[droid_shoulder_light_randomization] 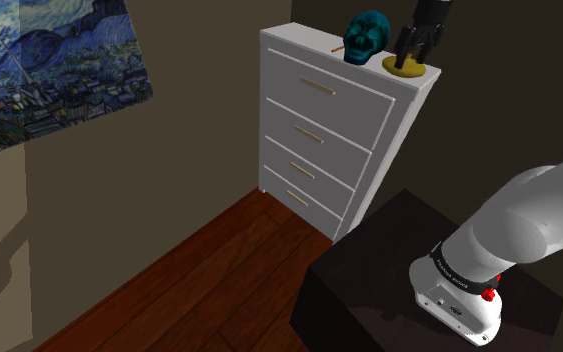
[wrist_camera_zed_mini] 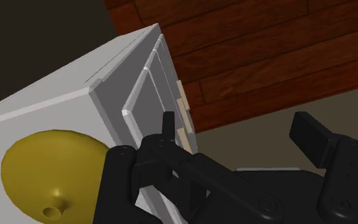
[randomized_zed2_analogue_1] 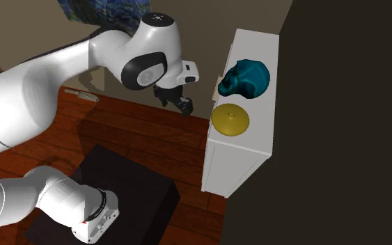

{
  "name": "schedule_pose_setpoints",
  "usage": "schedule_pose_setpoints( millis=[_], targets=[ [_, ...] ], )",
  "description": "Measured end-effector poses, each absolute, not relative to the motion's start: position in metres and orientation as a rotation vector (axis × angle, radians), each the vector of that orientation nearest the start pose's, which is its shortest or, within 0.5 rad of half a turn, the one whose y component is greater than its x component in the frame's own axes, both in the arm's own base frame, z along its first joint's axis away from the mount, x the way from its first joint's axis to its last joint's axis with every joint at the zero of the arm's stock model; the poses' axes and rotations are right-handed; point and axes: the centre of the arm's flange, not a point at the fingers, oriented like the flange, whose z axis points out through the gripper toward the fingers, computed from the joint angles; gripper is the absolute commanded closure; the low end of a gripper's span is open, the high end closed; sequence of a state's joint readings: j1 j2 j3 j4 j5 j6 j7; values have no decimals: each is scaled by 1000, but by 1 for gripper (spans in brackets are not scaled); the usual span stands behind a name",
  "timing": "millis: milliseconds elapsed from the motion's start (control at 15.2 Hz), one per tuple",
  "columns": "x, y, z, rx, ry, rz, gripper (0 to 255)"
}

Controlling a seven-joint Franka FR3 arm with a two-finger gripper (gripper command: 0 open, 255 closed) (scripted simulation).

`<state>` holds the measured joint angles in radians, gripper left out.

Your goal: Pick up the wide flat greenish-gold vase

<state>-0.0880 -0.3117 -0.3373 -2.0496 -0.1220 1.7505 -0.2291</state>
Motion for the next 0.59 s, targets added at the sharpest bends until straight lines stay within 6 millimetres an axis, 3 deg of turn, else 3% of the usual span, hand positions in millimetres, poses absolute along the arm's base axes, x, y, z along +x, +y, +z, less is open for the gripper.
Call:
schedule_pose_setpoints(
  millis=[594],
  targets=[
    [471, -314, 568, -3181, 254, -26, 0]
  ],
)
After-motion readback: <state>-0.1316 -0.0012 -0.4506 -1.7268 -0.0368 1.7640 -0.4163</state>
